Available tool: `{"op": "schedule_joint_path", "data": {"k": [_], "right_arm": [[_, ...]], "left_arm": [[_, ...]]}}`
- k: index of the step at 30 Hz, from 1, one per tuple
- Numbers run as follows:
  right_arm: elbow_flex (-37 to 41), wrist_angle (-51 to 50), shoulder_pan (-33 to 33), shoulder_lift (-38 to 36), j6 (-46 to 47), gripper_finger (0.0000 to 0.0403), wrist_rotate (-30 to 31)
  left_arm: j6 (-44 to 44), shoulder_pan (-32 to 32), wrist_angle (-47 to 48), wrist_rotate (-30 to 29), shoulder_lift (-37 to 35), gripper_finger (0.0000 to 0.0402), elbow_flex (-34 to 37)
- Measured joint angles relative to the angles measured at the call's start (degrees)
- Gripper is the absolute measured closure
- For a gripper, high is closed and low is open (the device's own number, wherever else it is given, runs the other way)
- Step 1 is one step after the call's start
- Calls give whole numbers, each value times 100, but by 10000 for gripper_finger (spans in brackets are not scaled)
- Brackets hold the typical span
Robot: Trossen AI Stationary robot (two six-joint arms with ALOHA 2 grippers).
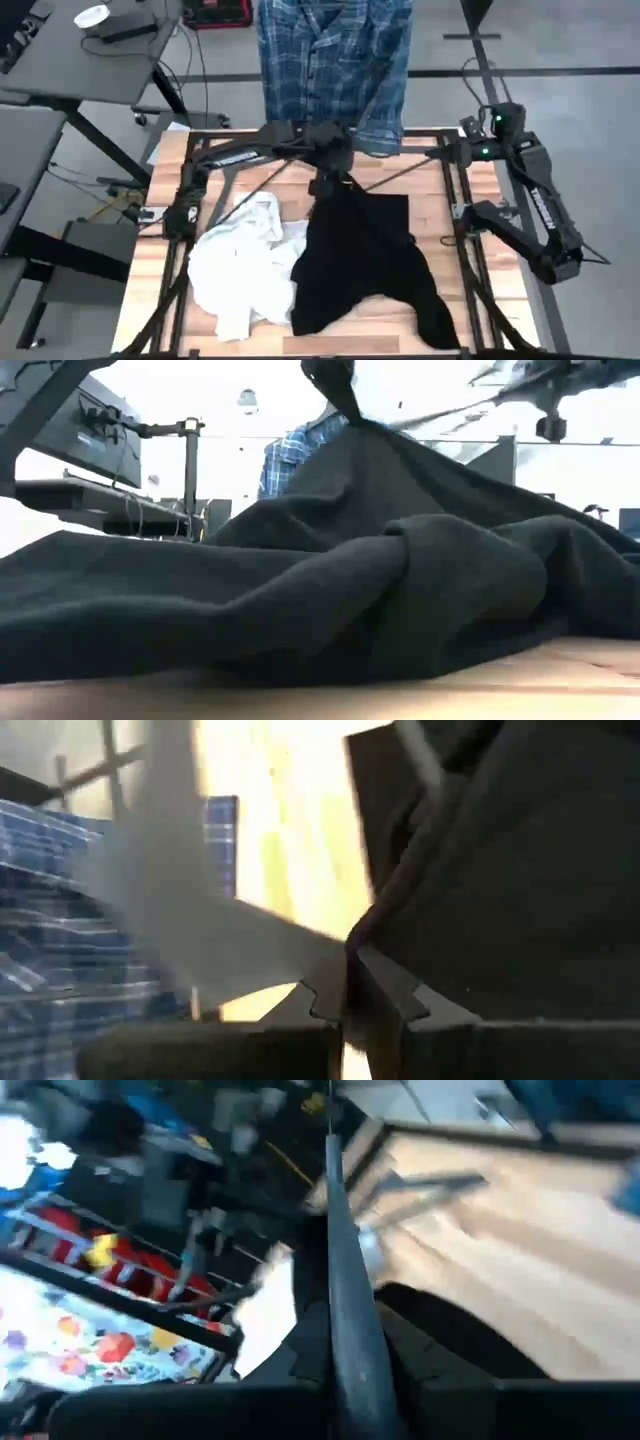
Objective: Hang clothes
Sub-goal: Hang the black shirt on the rack
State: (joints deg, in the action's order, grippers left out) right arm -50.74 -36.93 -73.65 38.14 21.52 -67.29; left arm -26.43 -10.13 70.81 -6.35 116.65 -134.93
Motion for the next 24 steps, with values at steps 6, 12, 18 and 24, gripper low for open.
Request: {"op": "schedule_joint_path", "data": {"k": [6,12,18,24], "right_arm": [[127,762,177,5,93,374,-187],[692,848,417,58,118,374,-276],[717,886,308,43,-131,374,385],[333,900,192,41,-568,374,964]], "left_arm": [[33,17,-24,19,-268,402,2],[130,33,-479,-2,-557,402,4],[1025,37,-76,270,-706,402,4],[2267,127,1749,1664,-701,401,84]]}}
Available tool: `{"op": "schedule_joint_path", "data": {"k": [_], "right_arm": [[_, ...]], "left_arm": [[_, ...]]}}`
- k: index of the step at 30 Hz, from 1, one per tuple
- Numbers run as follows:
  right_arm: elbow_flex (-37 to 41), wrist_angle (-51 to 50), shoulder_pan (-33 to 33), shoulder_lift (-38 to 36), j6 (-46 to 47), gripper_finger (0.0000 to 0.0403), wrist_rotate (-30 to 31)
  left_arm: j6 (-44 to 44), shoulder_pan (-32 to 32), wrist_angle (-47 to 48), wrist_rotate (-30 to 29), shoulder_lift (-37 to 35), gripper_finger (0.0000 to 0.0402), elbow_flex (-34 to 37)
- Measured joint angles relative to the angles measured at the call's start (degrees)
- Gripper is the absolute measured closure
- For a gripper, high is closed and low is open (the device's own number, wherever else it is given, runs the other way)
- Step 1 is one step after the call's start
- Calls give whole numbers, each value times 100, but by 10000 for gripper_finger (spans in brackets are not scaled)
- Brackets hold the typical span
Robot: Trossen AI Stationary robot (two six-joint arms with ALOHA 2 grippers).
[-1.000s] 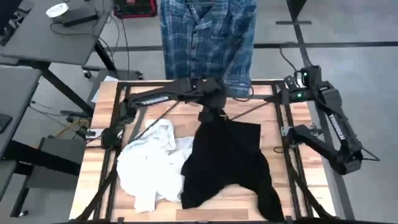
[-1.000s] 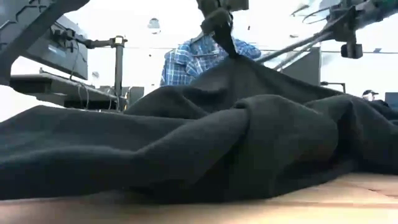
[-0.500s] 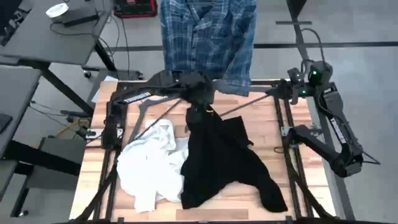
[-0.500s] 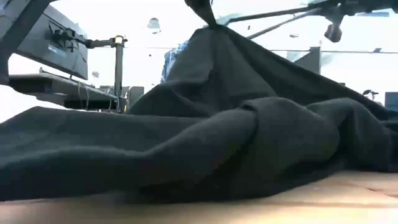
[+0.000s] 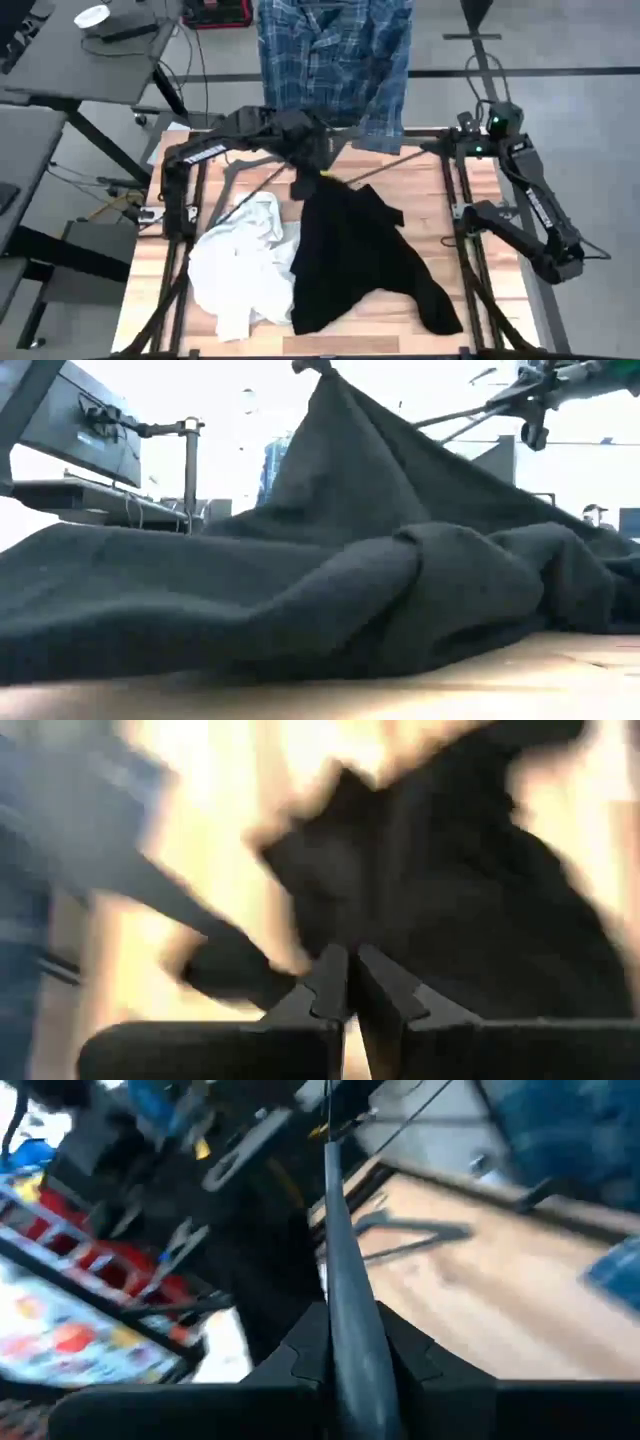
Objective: Hang clothes
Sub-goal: Hang the black shirt on the rack
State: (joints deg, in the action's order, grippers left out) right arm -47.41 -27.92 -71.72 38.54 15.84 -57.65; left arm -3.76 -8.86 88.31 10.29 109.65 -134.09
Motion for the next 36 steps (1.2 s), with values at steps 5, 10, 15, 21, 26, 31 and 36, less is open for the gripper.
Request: {"op": "schedule_joint_path", "data": {"k": [5,10,15,21,26,31,36], "right_arm": [[-378,53,2,4,-237,374,-5],[-532,72,0,9,-78,374,-436],[-532,38,2,13,112,374,-844],[-534,-989,250,26,360,374,-1529],[-534,-2397,613,-78,-222,374,-1462],[-534,-3541,878,-31,-1171,374,-353],[-512,-3765,955,-37,-1380,374,1529]], "left_arm": [[8,230,162,123,-46,402,530],[-109,481,169,42,-102,401,663],[-119,782,167,-12,-84,401,687],[219,887,165,-14,-87,401,685],[488,1113,166,83,-85,401,685],[469,1278,-271,133,-85,401,685],[611,1269,-1125,92,-83,401,685]]}}
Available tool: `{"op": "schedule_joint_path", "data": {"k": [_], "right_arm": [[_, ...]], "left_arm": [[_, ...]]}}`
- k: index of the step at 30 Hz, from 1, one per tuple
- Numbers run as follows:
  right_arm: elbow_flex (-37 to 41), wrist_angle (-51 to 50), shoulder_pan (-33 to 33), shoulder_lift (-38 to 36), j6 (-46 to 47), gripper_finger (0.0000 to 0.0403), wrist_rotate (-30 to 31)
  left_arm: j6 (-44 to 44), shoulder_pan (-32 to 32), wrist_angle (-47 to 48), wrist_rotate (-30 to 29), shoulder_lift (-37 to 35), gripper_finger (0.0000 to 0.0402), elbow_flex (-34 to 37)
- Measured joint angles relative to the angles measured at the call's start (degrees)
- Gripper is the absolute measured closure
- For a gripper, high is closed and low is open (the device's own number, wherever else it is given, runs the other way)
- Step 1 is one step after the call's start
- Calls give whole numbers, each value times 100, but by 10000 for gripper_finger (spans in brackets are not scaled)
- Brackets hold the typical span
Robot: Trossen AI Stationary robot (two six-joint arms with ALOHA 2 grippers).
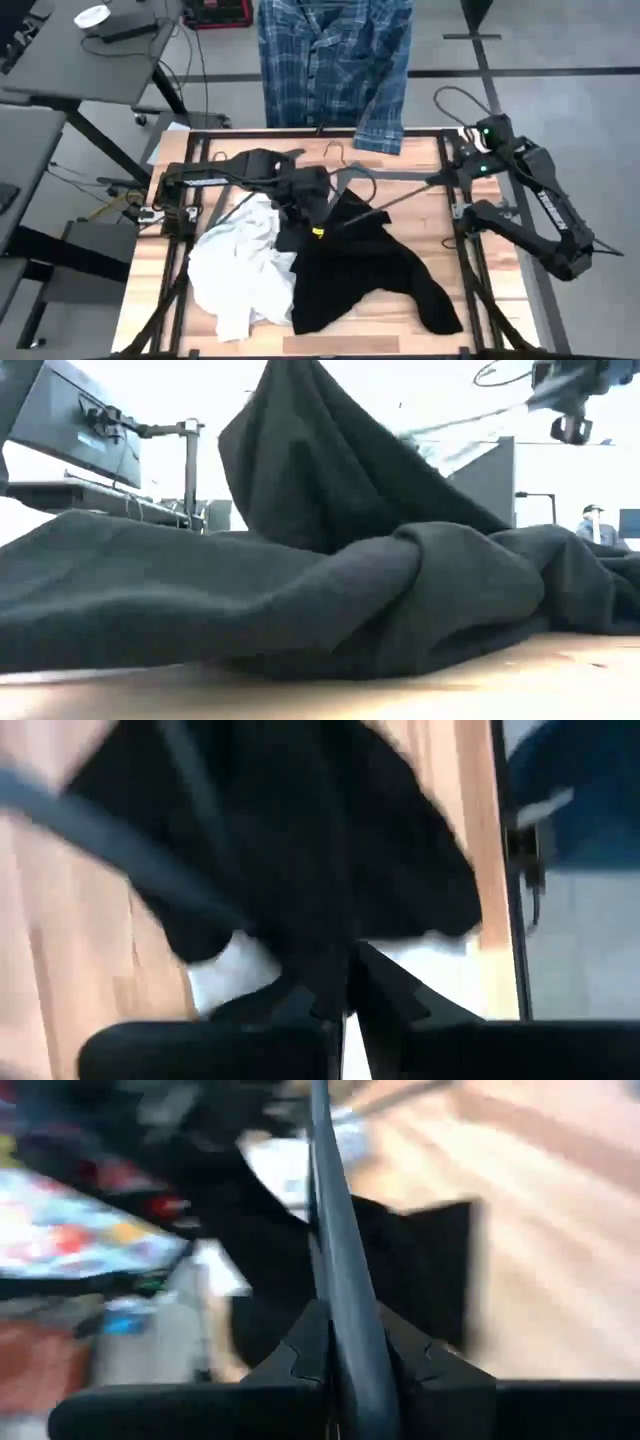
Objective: Hang clothes
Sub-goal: Hang the black shirt on the rack
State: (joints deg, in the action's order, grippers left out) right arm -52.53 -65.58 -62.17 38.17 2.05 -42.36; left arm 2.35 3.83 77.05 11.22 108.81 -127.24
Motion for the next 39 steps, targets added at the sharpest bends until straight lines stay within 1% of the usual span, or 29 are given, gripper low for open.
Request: {"op": "schedule_joint_path", "data": {"k": [3,7,8,12,16,20,21,23,26,28,29,30,33,36,39], "right_arm": [[32,197,-69,-45,206,373,767],[30,555,-216,-129,522,373,1668],[30,563,-256,-122,508,373,1812],[37,315,-288,-105,391,373,1905],[199,177,-276,-205,504,373,1852],[352,-571,-269,-480,512,373,1721],[352,-725,-268,-572,502,374,1716],[340,-947,-269,-781,543,373,1717],[213,-925,-271,-1019,611,374,1717],[95,-822,-275,-1112,608,374,1715],[27,-733,-275,-1136,609,374,1717],[-44,-607,-275,-1166,609,374,1716],[-224,-316,-273,-1239,605,374,1699],[-378,-133,-275,-1239,603,374,1693],[-456,-124,-275,-1223,540,374,1693]], "left_arm": [[87,7,-98,68,0,401,15],[421,14,-164,97,7,401,390],[457,24,-144,108,24,401,467],[553,93,-485,189,-4,401,942],[760,125,-518,141,9,401,1356],[1222,123,-408,56,14,401,1691],[1306,125,-316,-33,22,401,1698],[1531,134,-269,-498,5,401,1693],[1918,74,-534,-1715,-11,401,1674],[2127,-22,-888,-2396,-13,401,1674],[2173,-88,-1113,-2570,-19,401,1672],[2172,-167,-1375,-2623,-6,401,1682],[2023,-386,-2296,-2564,78,401,2038],[1887,-617,-3448,-2326,116,401,2846],[2042,-886,-4713,-1831,108,401,3719]]}}
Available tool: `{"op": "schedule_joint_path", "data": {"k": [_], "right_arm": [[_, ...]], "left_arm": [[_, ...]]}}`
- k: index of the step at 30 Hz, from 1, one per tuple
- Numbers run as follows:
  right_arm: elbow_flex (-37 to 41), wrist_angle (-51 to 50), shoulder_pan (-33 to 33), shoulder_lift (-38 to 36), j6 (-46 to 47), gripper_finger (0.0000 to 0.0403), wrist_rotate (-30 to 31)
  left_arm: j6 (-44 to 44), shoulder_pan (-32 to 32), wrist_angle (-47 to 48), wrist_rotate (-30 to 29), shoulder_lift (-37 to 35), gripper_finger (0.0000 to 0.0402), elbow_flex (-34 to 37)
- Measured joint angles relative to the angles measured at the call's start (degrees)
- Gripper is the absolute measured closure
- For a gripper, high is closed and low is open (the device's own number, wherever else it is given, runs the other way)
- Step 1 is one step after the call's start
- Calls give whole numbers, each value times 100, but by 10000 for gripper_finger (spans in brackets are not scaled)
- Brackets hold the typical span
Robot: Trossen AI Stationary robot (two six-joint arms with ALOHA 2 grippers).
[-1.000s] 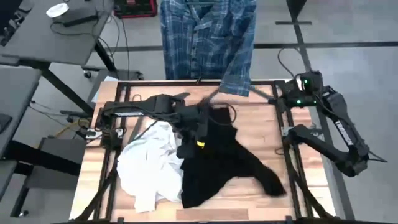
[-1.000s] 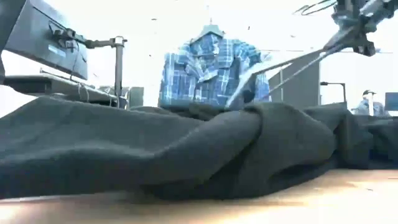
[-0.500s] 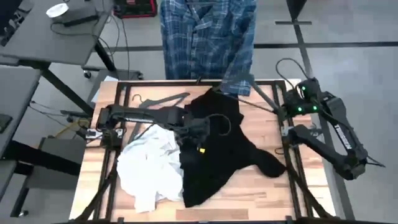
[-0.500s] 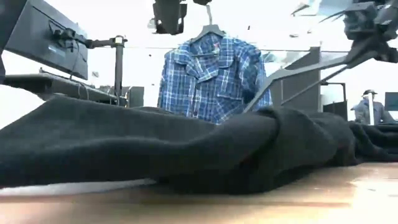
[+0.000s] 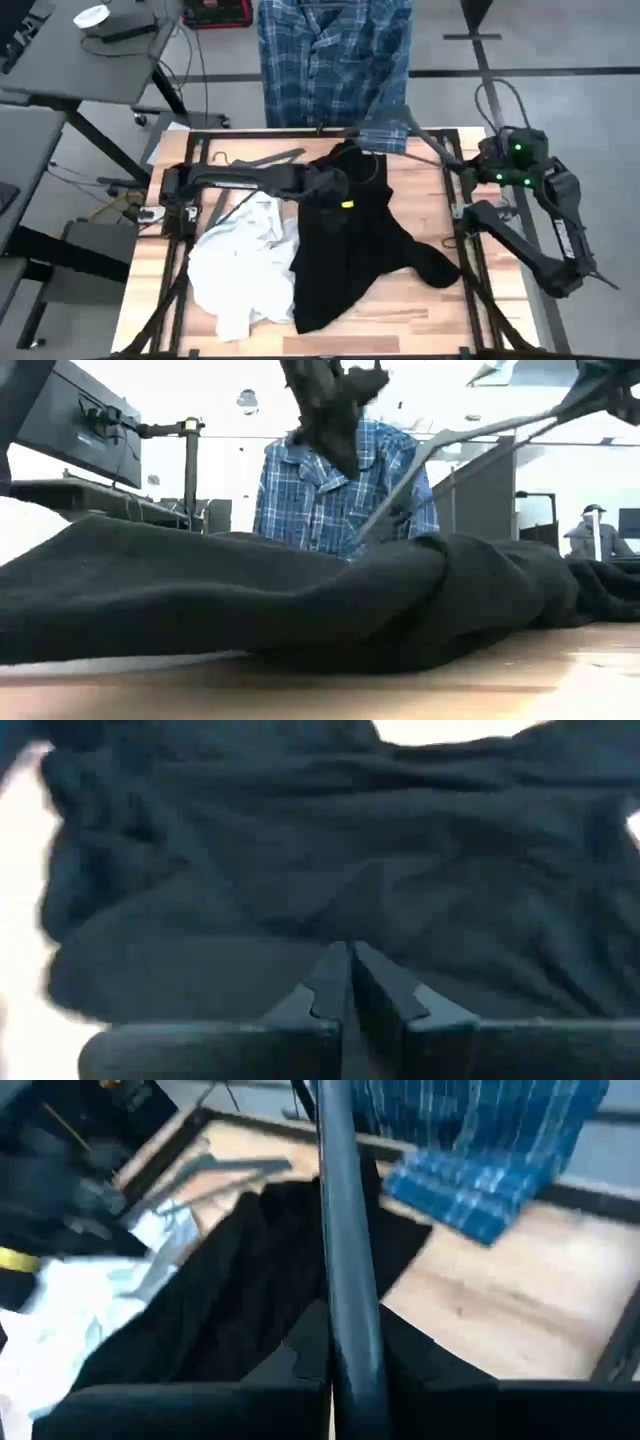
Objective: Hang clothes
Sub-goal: Hang the black shirt on the rack
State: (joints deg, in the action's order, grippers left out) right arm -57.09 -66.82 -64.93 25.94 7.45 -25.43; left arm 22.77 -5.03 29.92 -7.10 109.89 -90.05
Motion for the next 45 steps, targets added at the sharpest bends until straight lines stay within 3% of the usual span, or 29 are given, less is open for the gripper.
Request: {"op": "schedule_joint_path", "data": {"k": [6,10,14,19,21,26,32,36,40,45], "right_arm": [[-1,-62,0,0,-168,374,-24],[-1,-62,0,1,-305,374,-114],[-1,-62,0,1,-348,374,-150],[1,-60,2,3,-397,374,-151],[1,-69,2,1,-453,374,-161],[2,-146,5,4,-455,374,-173],[3,-211,133,0,-429,374,-233],[5,-90,197,8,-430,374,-229],[5,20,195,80,-420,374,-232],[5,137,192,209,-271,374,-225]], "left_arm": [[862,-169,-2221,44,-1,401,1705],[1268,54,-2737,14,47,401,2243],[1517,433,-3061,203,337,401,2306],[1180,855,-3599,1439,852,401,1735],[1112,862,-2992,1777,891,401,1569],[56,614,-1942,1639,382,401,936],[-661,333,-23,701,-333,401,223],[-368,-94,507,-18,-848,400,29],[113,-805,865,539,-1047,371,44],[-372,-1526,849,921,-906,296,42]]}}
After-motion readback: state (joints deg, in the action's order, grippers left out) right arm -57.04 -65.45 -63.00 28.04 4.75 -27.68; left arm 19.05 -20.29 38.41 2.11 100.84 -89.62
